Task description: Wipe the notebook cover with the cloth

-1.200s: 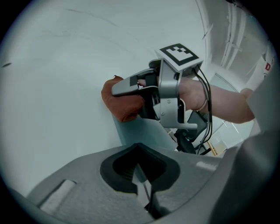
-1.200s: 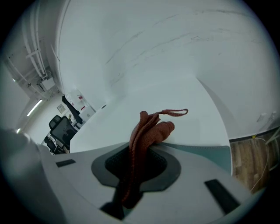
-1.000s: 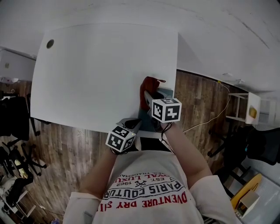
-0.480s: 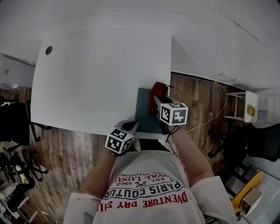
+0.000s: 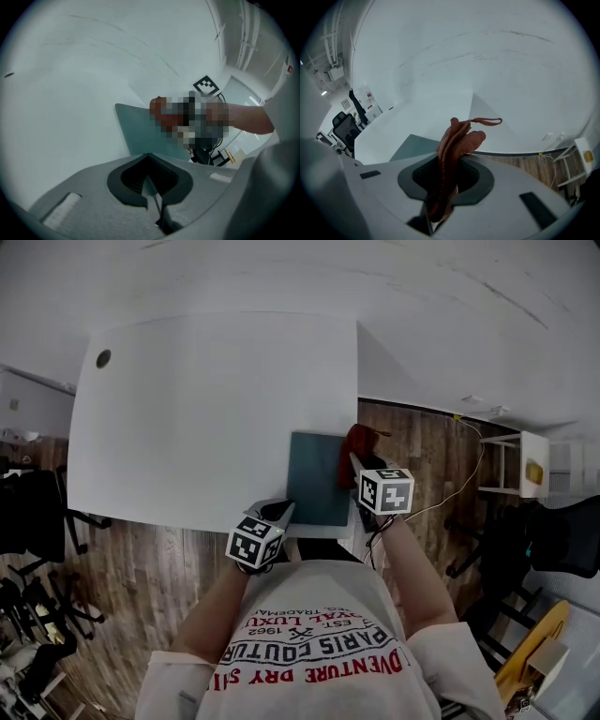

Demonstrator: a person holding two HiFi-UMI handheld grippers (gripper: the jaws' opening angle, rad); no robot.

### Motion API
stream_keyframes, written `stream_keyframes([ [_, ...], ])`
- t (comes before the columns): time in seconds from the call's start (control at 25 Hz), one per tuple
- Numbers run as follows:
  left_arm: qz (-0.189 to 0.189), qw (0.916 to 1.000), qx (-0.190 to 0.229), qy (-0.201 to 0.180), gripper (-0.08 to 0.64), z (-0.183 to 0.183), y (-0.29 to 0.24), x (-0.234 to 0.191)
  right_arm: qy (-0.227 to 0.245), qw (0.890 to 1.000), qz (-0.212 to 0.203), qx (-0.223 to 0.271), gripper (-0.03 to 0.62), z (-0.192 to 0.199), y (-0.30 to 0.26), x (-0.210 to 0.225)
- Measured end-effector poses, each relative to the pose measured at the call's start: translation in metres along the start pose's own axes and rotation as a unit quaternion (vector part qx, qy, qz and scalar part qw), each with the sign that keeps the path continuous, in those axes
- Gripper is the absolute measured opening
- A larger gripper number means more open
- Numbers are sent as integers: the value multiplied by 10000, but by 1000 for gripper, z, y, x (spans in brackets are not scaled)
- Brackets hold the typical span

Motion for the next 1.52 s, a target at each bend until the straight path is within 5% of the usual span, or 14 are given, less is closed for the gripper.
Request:
stream_keyframes([
  [0.24,-103,9999,40,-91,9,1,-2,1,-678,9972,-250,188,77,2,19,-1],
  [0.48,38,10000,-24,-2,9,0,-4,1,-527,9938,-921,336,77,-2,29,-53],
  [0.88,194,9997,-93,119,9,-3,-4,-1,-112,9864,-1638,-106,77,17,-1,-139],
  [1.52,246,9995,-116,145,9,-2,-2,-3,-2,9883,-1480,-374,78,34,-23,-128],
])
Point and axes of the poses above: the fingertips, and each gripper's own axes: y backward along the fingers, x to its right, z out of its underside, the point moved 5 cm from there along y, backward along the fingers, and after that the axes turned 8 degrees about -x, right-handed, at the moved point
